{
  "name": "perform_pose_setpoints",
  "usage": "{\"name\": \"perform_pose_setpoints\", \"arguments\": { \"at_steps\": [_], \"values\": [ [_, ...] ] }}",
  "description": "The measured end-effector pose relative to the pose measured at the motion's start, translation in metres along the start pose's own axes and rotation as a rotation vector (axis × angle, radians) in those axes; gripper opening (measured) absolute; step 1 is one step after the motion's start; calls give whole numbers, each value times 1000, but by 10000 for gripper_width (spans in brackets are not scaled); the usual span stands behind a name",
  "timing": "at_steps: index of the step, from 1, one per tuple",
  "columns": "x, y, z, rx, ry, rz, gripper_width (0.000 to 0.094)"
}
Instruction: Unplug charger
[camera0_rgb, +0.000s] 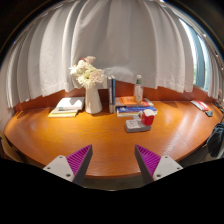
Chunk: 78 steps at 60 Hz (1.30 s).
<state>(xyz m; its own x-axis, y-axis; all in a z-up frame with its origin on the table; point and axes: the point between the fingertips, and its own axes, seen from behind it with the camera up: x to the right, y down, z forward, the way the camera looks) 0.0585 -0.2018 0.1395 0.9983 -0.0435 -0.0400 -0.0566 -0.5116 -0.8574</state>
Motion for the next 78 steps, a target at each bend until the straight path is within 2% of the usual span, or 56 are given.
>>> {"name": "perform_pose_setpoints", "arguments": {
  "at_steps": [8,18,33,36,40,41,46,51,60,62,66,69,73,78],
  "values": [
    [82,17,60,-13,67,8,863],
    [167,4,137,-20,123,1,855],
    [200,-46,243,31,54,-71,849],
    [197,-56,257,52,36,-81,785],
    [186,-61,268,61,-5,-75,534],
    [184,-60,269,55,-17,-72,498],
    [186,-61,269,49,3,-69,485],
    [185,-60,269,42,-1,-53,433],
    [187,-68,267,-38,-33,9,370],
    [190,-94,258,17,-31,25,369],
    [209,-199,218,279,40,-50,364],
    [215,-260,194,386,24,-41,363],
    [237,-300,180,429,22,-23,362],
    [277,-301,184,403,66,7,363]
  ]
}}
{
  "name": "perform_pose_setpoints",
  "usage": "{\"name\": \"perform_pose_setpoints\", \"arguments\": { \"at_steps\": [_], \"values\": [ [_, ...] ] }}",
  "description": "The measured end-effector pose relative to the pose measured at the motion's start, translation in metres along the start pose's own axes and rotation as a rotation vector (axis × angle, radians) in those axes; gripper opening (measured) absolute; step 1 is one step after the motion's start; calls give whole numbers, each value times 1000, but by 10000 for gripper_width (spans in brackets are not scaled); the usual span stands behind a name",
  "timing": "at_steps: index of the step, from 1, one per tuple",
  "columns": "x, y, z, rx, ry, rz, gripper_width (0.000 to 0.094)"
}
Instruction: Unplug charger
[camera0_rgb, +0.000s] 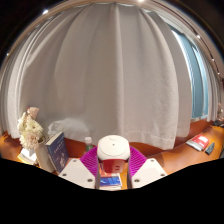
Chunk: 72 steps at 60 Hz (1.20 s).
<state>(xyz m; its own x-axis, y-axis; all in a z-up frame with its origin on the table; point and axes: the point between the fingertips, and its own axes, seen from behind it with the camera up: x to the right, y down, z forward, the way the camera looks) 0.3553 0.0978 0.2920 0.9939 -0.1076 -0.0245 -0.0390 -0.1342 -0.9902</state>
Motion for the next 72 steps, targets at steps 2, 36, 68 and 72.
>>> {"name": "perform_pose_setpoints", "arguments": {
  "at_steps": [2,36,68,72],
  "values": [
    [16,12,7,-37,16,5,379],
    [77,263,-8,-472,42,-14,457],
    [38,150,-72,-310,89,-57,849],
    [17,143,-92,-287,76,-58,847]
  ]
}}
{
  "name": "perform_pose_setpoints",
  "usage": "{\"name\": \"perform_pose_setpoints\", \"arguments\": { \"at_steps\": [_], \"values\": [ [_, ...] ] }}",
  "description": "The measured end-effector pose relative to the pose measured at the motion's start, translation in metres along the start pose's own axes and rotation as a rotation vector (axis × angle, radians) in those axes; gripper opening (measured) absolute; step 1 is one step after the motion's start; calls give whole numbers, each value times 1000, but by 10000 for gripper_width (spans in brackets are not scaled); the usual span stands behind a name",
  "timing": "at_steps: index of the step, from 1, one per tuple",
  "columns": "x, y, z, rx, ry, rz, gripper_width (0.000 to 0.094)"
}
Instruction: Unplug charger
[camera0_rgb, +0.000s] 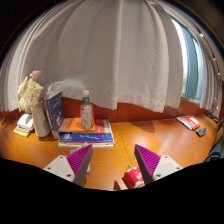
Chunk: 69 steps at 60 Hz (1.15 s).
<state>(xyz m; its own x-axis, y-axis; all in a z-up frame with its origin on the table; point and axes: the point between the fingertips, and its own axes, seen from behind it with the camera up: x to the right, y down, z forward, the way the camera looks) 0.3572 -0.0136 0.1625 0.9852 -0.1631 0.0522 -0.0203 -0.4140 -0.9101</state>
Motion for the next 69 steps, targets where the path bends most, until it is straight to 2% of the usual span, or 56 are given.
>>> {"name": "perform_pose_setpoints", "arguments": {
  "at_steps": [11,23,34,50,69],
  "values": [
    [-77,21,-61,-15,-66,25,845],
    [-187,45,-127,-68,-193,50,850],
    [-253,52,-161,-61,-258,-7,859],
    [-296,48,-191,-41,-314,-33,858],
    [-303,48,-206,-38,-311,-37,859]
  ]
}}
